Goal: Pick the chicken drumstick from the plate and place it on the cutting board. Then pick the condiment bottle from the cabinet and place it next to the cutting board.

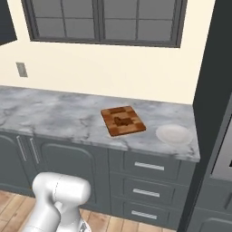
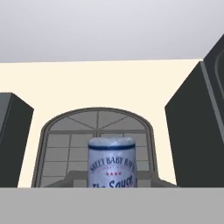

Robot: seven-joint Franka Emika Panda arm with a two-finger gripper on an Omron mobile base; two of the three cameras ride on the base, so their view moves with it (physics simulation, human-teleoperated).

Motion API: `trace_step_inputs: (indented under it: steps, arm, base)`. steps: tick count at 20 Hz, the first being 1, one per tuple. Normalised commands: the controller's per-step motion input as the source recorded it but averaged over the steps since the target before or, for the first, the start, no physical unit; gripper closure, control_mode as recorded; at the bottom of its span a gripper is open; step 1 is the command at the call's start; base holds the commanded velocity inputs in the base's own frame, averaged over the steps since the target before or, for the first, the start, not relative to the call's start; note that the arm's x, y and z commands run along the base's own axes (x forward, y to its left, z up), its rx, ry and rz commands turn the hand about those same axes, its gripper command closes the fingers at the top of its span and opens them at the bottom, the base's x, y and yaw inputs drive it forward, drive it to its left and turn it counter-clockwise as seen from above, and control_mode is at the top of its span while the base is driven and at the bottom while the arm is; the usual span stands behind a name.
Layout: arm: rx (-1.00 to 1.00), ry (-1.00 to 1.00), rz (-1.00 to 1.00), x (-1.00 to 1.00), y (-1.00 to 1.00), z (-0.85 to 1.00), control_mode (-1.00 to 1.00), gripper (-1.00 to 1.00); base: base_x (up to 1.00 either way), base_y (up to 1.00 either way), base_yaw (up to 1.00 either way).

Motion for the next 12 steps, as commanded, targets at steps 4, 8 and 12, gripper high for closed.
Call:
trace_step_inputs:
  steps: [4,8,12]
  arm:
    - [0.00,0.00,0.00,0.00,0.00,0.00,1.00,1.00]
    - [0.00,0.00,0.00,0.00,0.00,0.00,1.00,1.00]
    - [0.00,0.00,0.00,0.00,0.00,0.00,1.00,1.00]
  base:
    - [0.31,0.27,0.00]
    - [0.42,0.27,0.00]
    - [0.46,0.24,-0.01]
